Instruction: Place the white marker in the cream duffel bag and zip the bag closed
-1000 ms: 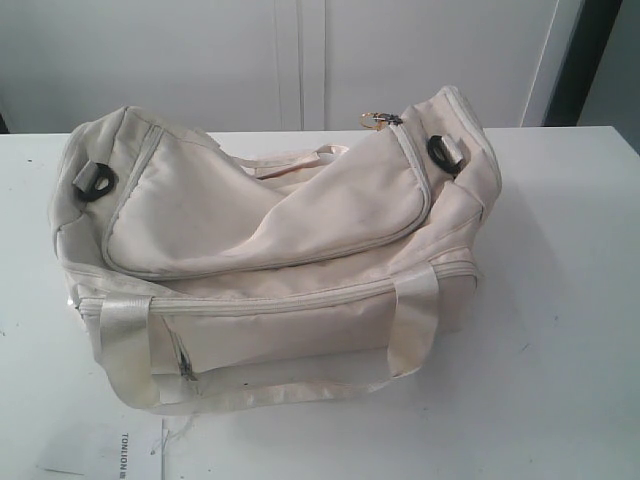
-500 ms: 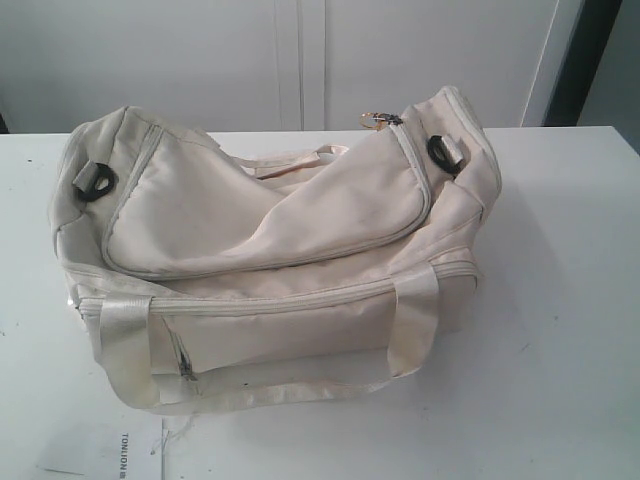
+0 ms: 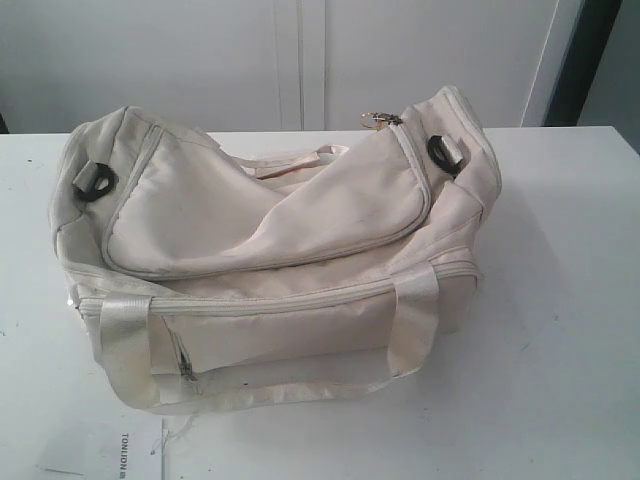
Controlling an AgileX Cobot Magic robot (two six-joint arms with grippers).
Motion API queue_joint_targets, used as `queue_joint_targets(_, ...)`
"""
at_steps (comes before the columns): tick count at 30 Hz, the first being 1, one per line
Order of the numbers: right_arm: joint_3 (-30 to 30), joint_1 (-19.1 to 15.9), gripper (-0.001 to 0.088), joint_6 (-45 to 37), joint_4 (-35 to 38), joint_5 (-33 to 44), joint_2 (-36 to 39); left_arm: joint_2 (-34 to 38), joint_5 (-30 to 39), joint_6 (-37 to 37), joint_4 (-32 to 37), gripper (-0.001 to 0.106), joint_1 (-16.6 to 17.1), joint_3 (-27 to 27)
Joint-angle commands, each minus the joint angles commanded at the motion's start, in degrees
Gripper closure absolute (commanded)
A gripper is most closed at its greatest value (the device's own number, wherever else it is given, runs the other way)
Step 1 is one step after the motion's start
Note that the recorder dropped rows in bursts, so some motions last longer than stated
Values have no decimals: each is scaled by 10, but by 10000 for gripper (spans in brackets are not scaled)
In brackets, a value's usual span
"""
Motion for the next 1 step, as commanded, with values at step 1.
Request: queue_joint_targets(1, 0, 0, 868, 0, 0, 0, 0, 0, 0, 0, 0, 1053, 0, 0)
